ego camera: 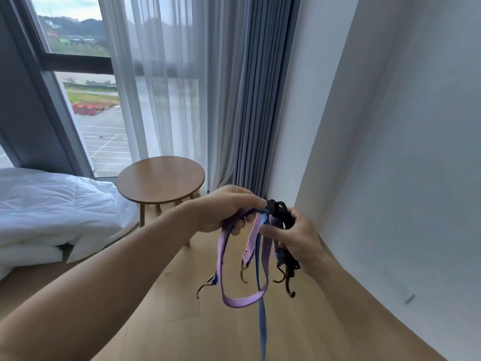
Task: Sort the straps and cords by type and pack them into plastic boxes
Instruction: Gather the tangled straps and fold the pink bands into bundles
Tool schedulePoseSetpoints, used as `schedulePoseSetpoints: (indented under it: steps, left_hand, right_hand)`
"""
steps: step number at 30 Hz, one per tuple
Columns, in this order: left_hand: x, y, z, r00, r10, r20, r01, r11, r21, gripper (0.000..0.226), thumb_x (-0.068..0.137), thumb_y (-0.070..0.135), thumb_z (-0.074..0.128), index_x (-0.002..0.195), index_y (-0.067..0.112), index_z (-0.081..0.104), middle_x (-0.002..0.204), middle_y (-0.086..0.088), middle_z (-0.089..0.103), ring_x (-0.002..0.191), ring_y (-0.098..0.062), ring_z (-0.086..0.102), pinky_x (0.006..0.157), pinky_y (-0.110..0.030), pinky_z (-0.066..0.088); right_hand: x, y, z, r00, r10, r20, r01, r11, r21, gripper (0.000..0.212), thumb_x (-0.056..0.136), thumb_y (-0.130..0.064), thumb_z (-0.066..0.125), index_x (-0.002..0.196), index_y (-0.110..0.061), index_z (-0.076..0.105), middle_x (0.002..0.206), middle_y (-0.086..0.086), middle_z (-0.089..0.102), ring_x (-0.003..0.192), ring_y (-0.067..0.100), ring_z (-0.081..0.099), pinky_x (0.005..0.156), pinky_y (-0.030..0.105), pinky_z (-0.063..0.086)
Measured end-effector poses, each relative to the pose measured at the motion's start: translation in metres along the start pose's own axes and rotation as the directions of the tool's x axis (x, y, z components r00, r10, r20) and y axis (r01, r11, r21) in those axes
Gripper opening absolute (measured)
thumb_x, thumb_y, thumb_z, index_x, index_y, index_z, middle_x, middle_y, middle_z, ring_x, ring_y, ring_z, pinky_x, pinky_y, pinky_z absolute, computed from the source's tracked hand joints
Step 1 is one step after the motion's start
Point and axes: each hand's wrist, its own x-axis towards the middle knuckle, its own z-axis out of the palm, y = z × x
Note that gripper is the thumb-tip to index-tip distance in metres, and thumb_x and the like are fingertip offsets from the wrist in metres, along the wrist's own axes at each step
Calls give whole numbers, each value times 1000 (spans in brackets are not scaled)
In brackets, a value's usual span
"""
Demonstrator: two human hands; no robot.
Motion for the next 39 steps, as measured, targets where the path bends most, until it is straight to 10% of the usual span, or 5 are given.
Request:
schedulePoseSetpoints:
  steps: [6,12,21,29,39]
  left_hand:
    - [1,7,19,997,-3,-71,-1,998,-60,22,96,24,60,94,2,63,67,-12,59,47,-18,49,43,-26,45]
    - [-3,0,1,921,54,-385,-74,997,-36,26,103,23,50,108,0,62,88,-22,73,69,-30,68,67,-40,56]
    - [-22,-18,-18,861,196,-469,-227,974,-10,10,99,11,51,99,2,53,67,-16,68,44,-25,55,43,-28,46]
    - [-28,-4,28,963,212,-165,-238,959,-157,44,95,11,60,133,25,40,100,-17,73,73,-31,69,56,-35,56]
    - [-40,-16,56,968,250,-9,-251,968,-17,61,85,-14,58,131,25,45,86,-8,66,76,-25,67,72,-41,58]
  right_hand:
    - [-5,-4,12,977,-92,-190,86,996,-39,15,83,-28,78,88,-19,67,56,-9,64,44,5,57,42,19,44]
    - [-6,-12,-1,938,-128,-322,75,982,-171,19,85,-21,70,75,-7,63,52,2,60,38,14,54,37,22,41]
    - [0,-52,-13,897,198,-395,-109,966,235,16,75,-14,57,61,-9,62,71,17,71,41,18,39,42,24,34]
    - [-8,-60,28,942,168,-289,-98,965,243,19,87,-25,66,82,-8,58,57,7,54,37,15,41,41,27,39]
    - [-46,-60,28,984,83,-160,-62,989,132,35,82,-23,79,94,7,65,52,3,58,35,15,39,37,25,36]
